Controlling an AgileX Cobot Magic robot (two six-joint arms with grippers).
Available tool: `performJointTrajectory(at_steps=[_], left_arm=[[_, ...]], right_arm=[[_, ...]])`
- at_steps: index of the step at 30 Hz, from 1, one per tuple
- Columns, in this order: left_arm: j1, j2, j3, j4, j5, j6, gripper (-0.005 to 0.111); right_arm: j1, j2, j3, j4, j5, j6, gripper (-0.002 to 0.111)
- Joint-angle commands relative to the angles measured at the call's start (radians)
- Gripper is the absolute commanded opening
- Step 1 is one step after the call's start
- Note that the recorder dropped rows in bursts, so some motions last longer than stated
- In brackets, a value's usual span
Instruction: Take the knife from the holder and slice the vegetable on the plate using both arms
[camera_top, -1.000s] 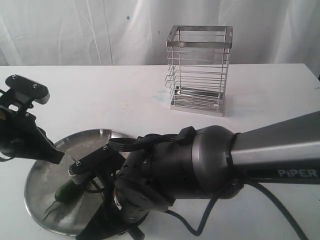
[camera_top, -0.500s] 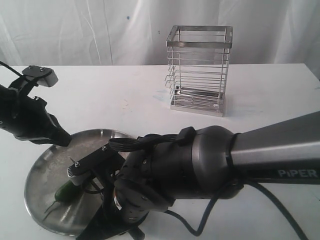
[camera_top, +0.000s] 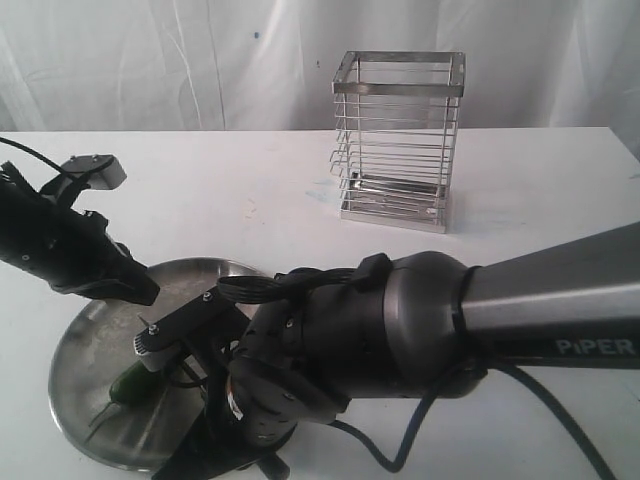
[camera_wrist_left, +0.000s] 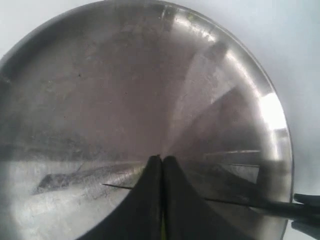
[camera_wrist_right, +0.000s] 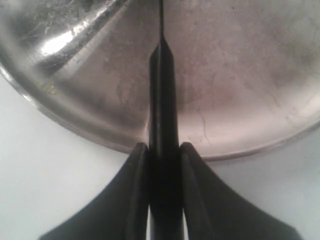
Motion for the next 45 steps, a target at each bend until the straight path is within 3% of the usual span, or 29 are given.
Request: performJointTrajectory(at_steps=[1, 45], left_arm=[[0.003, 0.001, -0.002, -0.04, 0.011, 0.022, 0.0], [0.003, 0.001, 0.02, -0.089, -0.003, 0.05, 0.0]], right_arm=[[-0.006, -0.002, -0.003, -0.004, -0.012, 0.001, 0.0], [-0.01, 0.004, -0.003, 0.001, -0.011, 0.005, 0.0]])
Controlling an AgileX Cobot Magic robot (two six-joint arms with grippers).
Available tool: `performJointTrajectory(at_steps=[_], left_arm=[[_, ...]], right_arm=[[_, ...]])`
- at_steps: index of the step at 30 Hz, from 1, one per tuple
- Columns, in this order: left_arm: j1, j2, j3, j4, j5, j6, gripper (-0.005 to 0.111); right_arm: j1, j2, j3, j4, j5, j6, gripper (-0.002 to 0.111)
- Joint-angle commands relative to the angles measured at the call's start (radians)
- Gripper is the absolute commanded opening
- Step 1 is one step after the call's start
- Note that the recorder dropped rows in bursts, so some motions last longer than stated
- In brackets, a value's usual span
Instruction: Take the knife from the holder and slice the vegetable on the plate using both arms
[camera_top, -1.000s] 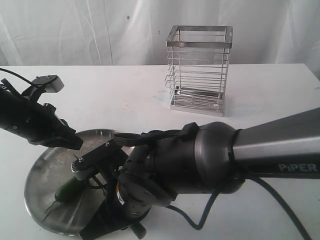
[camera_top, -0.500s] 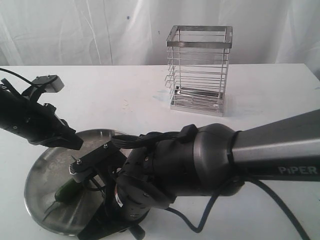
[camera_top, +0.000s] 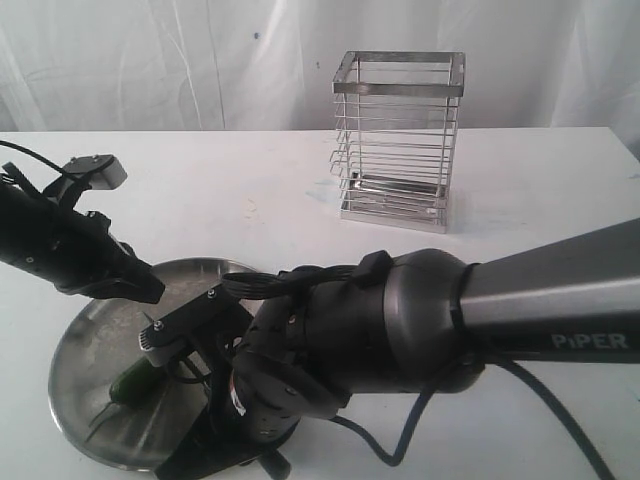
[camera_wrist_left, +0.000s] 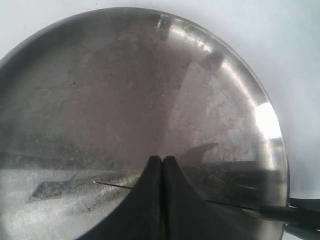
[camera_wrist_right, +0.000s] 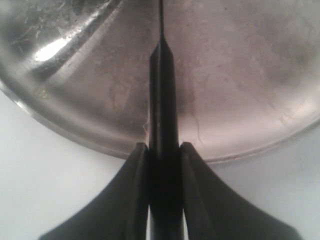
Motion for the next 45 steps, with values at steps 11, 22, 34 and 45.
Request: performJointTrajectory(at_steps=[11, 22, 34, 45], left_arm=[[0.003, -0.002, 0.005, -0.027, 0.014, 0.004, 0.0], [0.003, -0.002, 0.005, -0.027, 0.033, 0.004, 0.0], [0.003, -0.002, 0.033, -0.013, 0.041, 0.004, 0.0], [0.003, -0.002, 0.048, -0.041, 0.014, 0.004, 0.0]], right_arm=[[0.01, 0.0, -0.003, 0.018, -0.002, -0.007, 0.0], [0.01, 0.0, -0.003, 0.018, 0.0, -0.007, 0.0], [0.01, 0.0, -0.003, 0.018, 0.0, -0.007, 0.0], [0.01, 0.0, -0.003, 0.018, 0.0, -0.007, 0.0]])
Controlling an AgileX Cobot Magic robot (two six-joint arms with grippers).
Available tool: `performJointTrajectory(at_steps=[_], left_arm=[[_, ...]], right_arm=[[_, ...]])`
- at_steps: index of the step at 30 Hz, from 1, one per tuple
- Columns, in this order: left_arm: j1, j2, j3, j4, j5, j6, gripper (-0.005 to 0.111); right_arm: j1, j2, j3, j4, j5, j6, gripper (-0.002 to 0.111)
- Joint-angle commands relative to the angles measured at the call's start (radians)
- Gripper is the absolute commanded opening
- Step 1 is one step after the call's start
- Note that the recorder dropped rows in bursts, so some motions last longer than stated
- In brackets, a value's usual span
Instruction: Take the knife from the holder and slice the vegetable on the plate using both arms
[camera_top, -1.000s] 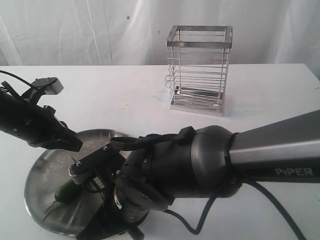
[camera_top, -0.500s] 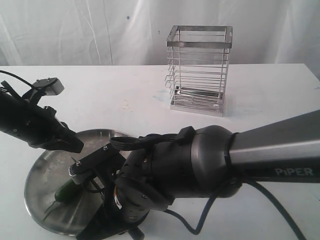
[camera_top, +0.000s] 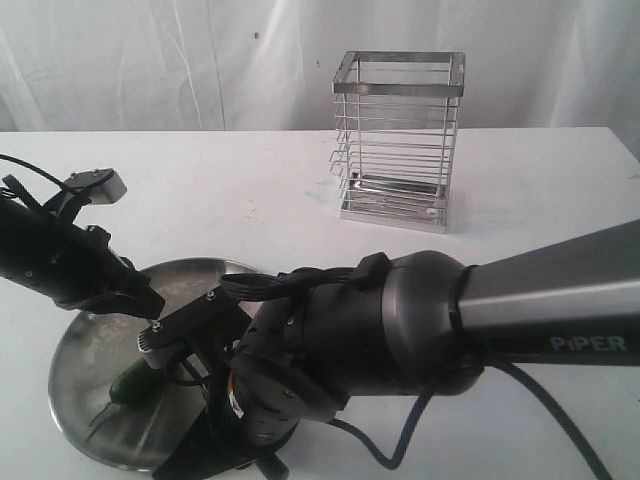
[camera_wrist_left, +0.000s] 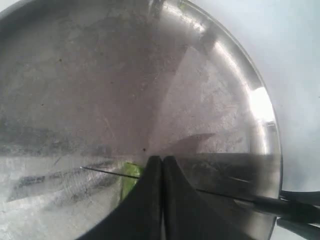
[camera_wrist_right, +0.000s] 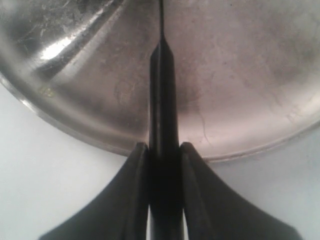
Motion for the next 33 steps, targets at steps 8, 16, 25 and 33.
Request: performJointTrajectory(at_steps=[8, 16, 25, 33], left_arm=[[-0.007, 0.002, 0.008, -0.021, -0.012, 0.011, 0.0], [-0.047, 0.112, 0.008, 0.035, -0.076, 0.022, 0.0], [-0.047, 0.138, -0.016, 0.061, -0.092, -0.005, 0.0], [-0.047, 0.002, -0.062, 0.062, -0.048, -0.009, 0.0]], right_arm=[[0.005, -0.002, -0.003, 0.003, 0.0, -0.007, 0.0], [0.005, -0.002, -0.003, 0.003, 0.002, -0.007, 0.0], [0.005, -0.002, -0.003, 0.003, 0.018, -0.014, 0.0], [0.005, -0.002, -0.003, 0.001, 0.032, -0.015, 0.0]])
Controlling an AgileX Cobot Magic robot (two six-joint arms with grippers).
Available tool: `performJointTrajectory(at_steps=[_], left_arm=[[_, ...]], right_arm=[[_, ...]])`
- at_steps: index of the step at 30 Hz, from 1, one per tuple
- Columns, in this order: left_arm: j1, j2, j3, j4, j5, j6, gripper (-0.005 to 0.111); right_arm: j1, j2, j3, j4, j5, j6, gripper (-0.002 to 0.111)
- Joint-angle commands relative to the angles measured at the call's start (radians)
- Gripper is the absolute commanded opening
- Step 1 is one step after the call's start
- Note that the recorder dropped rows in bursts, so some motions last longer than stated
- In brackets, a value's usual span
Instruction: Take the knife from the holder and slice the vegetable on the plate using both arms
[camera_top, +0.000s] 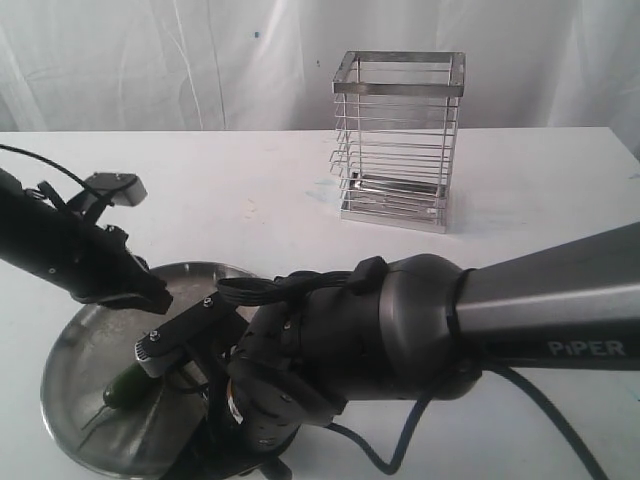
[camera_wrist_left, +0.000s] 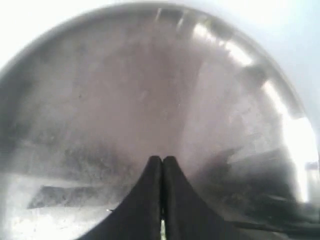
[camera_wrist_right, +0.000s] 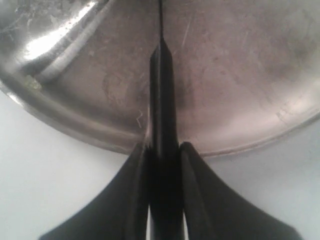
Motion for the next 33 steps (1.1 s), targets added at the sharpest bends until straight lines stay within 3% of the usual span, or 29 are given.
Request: performJointTrajectory(at_steps=[1, 5, 9, 19, 24, 29, 33], left_arm=[[-0.005, -0.069, -0.007, 0.004, 0.03, -0.007, 0.0], [-0.005, -0.075, -0.001, 0.015, 0.036, -0.007, 0.0], [-0.005, -0.068, 0.075, 0.015, -0.064, -0.007, 0.0], [-0.009, -0.039, 0.087, -0.002, -0.07, -0.004, 0.0], [-0.045, 0.06, 0.094, 0.02, -0.075, 0.001, 0.0], [-0.045, 0.121, 0.109, 0.02, -0.117, 0.001, 0.0], [-0.045, 0.09, 0.072, 0.02, -0.073, 0.001, 0.0]], right_arm=[[-0.001, -0.004, -0.003, -0.001, 0.022, -0.008, 0.0], [-0.001, -0.004, -0.003, -0.001, 0.026, -0.014, 0.0], [-0.001, -0.004, -0.003, 0.001, 0.035, -0.015, 0.0], [-0.001, -0.004, -0.003, 0.001, 0.037, -0.03, 0.0], [-0.001, -0.004, -0.003, 0.001, 0.044, -0.035, 0.0], [-0.001, -0.004, -0.03, 0.003, 0.145, -0.06, 0.0], [-0.001, -0.004, -0.073, 0.003, 0.215, -0.085, 0.0]])
